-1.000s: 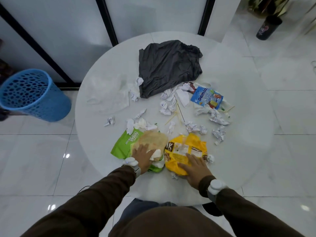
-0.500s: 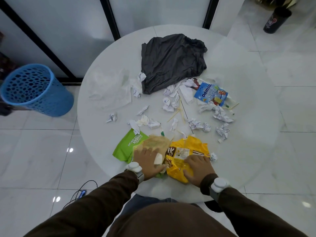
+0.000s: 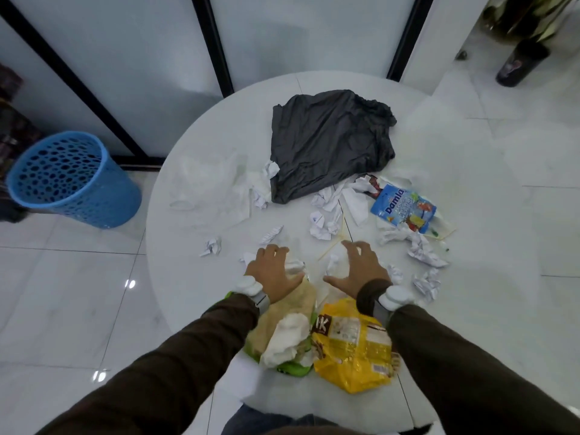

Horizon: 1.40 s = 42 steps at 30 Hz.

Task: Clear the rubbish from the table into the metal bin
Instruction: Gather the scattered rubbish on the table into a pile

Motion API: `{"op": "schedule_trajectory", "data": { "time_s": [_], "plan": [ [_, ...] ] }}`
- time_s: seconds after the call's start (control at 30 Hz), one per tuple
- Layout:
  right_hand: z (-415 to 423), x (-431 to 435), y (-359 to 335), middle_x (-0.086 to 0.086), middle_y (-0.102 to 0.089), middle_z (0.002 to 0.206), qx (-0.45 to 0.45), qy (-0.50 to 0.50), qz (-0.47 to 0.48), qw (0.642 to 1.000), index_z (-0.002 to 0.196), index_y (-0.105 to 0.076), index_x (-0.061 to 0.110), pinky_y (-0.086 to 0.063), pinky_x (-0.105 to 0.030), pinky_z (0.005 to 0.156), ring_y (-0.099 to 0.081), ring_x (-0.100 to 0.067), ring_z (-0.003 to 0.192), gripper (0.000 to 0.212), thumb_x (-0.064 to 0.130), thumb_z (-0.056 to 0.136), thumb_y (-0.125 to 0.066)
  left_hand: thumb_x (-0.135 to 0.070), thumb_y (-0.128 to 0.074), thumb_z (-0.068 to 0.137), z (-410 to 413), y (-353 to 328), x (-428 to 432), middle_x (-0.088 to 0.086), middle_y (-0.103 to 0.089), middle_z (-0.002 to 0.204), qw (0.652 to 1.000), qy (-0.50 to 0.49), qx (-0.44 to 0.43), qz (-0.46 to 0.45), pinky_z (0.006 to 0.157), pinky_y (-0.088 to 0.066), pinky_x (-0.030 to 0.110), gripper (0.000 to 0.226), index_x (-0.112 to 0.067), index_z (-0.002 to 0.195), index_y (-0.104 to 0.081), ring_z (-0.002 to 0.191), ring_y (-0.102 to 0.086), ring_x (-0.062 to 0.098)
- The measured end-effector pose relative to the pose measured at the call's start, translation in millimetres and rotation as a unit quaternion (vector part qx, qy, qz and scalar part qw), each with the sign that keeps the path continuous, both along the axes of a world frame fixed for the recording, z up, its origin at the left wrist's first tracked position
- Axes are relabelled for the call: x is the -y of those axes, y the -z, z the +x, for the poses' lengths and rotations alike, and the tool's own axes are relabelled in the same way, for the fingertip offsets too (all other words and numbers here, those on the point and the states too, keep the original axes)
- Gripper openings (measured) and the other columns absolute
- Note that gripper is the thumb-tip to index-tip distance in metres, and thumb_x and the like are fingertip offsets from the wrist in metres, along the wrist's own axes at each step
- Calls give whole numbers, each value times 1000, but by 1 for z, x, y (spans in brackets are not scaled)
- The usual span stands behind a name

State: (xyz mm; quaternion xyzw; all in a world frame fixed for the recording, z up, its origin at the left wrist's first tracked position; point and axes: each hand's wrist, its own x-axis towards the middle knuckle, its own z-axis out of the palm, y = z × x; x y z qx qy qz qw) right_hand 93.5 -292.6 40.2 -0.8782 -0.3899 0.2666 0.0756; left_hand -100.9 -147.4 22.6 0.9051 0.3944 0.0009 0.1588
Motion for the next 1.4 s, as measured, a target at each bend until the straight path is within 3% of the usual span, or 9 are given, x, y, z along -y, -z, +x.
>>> {"op": "schedule_trajectory", "data": {
  "time_s": [0.17,0.43,0.53,0.63,0.8,0.93,1.17,1.3,1.4],
  "plan": [
    [36,-75,5,-8,2,165,19,-28,-66,997,152,-3,48,-32,-51,115,-18,-39,149,124,81,56,-73,-88,-69,50,43,15,-53,0,-26,158,988,-51,-127,-76,102,-40,51,124,-38,154,-21,135,-35,27],
    [60,-144,22,-19,16,164,40,-113,-182,976,153,10,50,-13,-53,122,8,-40,152,141,81,47,-79,-86,-79,30,59,48,-89,12,8,163,958,-55,-208,-192,117,-25,61,165,-38,151,22,147,-6,47],
    [61,-151,30,-17,5,165,45,-139,-198,969,153,3,50,-13,-53,122,4,-41,152,138,81,47,-79,-85,-80,33,63,49,-84,13,0,159,959,-23,-219,-177,115,-30,59,162,-37,155,15,144,-14,44],
    [56,-151,39,-11,-12,157,22,-134,-208,969,148,-15,55,-34,-53,113,-20,-42,144,122,75,47,-82,-82,-80,45,64,45,-79,13,-10,157,959,23,-246,-142,111,-36,52,148,-31,159,0,141,-22,40],
    [33,-135,42,-6,-34,122,35,-119,-150,981,112,-47,40,-45,-39,80,-41,-31,112,50,39,71,-74,-68,-72,68,62,44,-62,10,-38,125,971,23,-200,-130,81,-46,44,78,-25,129,-47,114,-43,34],
    [10,-114,50,-7,-37,118,9,-149,-149,977,107,-47,30,-49,-41,81,-41,-30,108,36,18,80,-67,-28,-59,94,57,45,-47,13,-44,123,969,79,-162,-170,85,-49,44,31,-21,125,-56,112,-48,35],
    [-10,-76,56,-7,-46,120,-43,-190,-139,971,112,-55,27,-45,-42,94,-49,-34,110,32,16,84,-66,-38,-52,95,42,39,-26,6,-54,117,956,113,-197,-186,80,-41,36,30,-26,122,-57,99,-60,30],
    [-19,-51,54,-10,-47,132,-54,-221,-138,964,129,-58,29,-42,-42,103,-51,-37,117,44,21,87,-65,-56,-32,76,21,61,-24,-5,-56,102,953,63,-231,-185,93,-45,51,38,-45,105,-54,87,-62,22],
    [-32,-33,52,-9,-47,134,-55,-229,-112,965,133,-59,27,-42,-41,104,-50,-37,118,46,20,88,-64,-58,-34,85,8,46,-13,0,-58,114,952,71,-235,-184,101,-43,47,43,-40,116,-59,99,-64,27]
  ]
}}
